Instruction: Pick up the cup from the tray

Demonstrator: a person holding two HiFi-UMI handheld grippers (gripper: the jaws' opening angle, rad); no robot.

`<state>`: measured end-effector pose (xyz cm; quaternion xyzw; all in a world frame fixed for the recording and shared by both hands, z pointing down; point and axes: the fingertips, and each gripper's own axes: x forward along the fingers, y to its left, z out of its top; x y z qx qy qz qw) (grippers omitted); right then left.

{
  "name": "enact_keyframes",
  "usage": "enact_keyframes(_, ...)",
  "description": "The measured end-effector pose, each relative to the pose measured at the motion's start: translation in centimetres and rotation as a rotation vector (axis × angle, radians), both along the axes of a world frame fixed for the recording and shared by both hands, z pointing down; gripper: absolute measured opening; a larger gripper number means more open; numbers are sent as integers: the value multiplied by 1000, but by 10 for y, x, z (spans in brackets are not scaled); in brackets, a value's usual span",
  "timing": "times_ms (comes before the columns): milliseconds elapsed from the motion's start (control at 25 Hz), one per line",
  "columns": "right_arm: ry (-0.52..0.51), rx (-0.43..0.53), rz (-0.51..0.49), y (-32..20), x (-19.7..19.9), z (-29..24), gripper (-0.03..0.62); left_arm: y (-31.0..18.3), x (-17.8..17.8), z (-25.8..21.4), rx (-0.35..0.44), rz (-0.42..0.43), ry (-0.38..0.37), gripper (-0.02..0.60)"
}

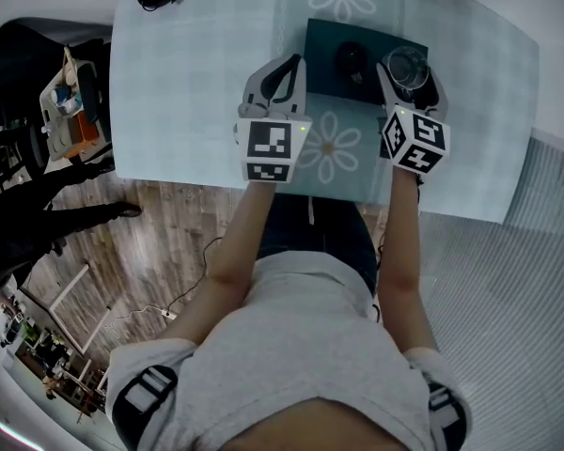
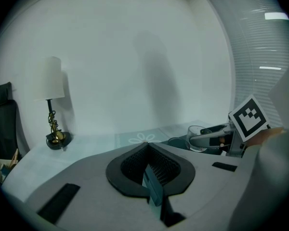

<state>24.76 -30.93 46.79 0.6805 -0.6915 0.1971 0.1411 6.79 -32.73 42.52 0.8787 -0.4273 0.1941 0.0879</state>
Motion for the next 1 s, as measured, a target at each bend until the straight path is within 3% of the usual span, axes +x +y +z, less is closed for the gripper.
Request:
enact_keyframes(320, 14, 19, 7, 1, 2, -1, 344, 1, -1, 3, -3, -5, -10, 8)
enact_keyframes(600, -69, 82, 71, 11, 13, -15, 344, 5, 4, -2, 7, 5, -8, 8)
enact_keyframes(840, -70, 131, 159, 22, 53, -35, 344, 6, 9, -5, 13, 15, 5, 6)
enact_keyframes(1000, -71, 107, 249, 30, 97, -21, 344, 9, 13, -4, 11, 17, 1, 7)
